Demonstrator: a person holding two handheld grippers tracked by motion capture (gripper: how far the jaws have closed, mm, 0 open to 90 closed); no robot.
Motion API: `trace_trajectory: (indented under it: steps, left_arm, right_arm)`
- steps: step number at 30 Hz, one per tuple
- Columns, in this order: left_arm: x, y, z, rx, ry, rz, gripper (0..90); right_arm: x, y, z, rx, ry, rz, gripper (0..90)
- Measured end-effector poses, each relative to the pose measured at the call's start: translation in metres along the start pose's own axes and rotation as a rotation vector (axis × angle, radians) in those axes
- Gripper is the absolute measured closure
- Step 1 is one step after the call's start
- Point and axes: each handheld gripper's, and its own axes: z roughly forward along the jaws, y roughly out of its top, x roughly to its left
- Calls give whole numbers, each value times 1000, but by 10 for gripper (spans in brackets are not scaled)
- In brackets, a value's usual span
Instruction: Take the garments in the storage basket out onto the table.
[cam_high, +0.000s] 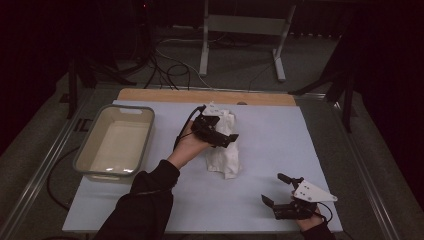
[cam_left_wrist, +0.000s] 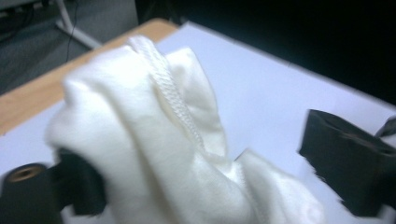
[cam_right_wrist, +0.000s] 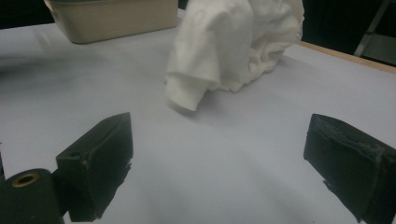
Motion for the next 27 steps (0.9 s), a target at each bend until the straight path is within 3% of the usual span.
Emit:
trace_trajectory:
  steps: [1, 7, 13, 15, 19, 27]
  left_arm:
    - [-1, 0, 1, 42, 4, 8, 5]
    - [-3, -4, -6, 24, 33, 16, 4]
    - [-4, -23, -19, 2, 71, 22, 4]
    - [-6, -30, -27, -23, 64, 39, 4]
    - [-9, -33, -35, -51, 46, 33, 3]
    - [-18, -29, -47, -84, 38, 55, 4]
  right_arm:
    - [0, 0, 0, 6, -1, -3, 83]
    - [0, 0, 0, 1, 2, 0, 83]
    - [0, 0, -1, 2, 3, -1, 83]
    - [1, 1, -1, 0, 0, -4, 83]
    - [1, 1, -1, 3, -1, 3, 83]
    - [1, 1, -1, 1, -2, 2, 83]
